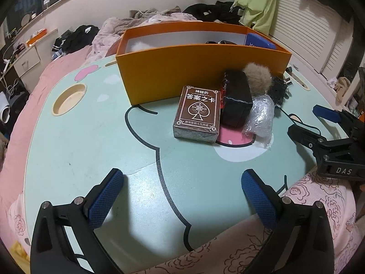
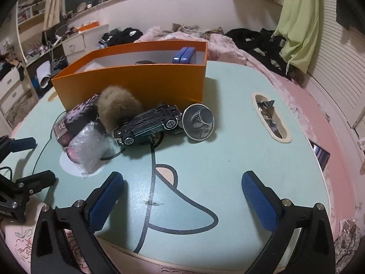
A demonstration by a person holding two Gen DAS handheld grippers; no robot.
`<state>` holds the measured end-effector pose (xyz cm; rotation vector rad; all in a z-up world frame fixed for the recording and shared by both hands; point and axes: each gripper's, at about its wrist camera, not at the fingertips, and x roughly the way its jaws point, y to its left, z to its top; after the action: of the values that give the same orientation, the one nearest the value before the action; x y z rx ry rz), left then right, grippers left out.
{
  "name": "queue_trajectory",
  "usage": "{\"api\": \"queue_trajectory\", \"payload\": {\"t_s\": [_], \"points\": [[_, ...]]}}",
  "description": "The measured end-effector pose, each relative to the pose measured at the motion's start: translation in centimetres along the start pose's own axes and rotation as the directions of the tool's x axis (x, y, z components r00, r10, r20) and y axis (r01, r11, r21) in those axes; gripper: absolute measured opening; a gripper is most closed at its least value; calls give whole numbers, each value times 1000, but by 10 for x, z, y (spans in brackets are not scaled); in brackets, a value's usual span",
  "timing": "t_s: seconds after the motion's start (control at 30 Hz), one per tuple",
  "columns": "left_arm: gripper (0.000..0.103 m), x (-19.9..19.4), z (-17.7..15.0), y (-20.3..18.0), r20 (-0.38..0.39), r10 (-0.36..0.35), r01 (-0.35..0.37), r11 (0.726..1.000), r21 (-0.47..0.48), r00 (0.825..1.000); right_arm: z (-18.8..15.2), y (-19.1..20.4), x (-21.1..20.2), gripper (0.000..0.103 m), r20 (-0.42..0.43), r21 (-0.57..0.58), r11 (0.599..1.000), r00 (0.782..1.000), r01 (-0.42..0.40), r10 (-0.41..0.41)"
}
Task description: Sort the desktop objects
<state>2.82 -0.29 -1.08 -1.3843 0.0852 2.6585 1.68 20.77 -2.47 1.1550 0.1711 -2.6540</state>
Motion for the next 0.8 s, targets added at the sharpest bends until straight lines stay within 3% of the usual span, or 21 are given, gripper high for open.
{"api": "queue_trajectory", "payload": {"t_s": [0.8], "points": [[103, -3, 4, -2, 3, -3, 3, 1000, 6, 1000, -2, 1, -3, 103, 3, -1, 1000, 1000, -2, 2]]}}
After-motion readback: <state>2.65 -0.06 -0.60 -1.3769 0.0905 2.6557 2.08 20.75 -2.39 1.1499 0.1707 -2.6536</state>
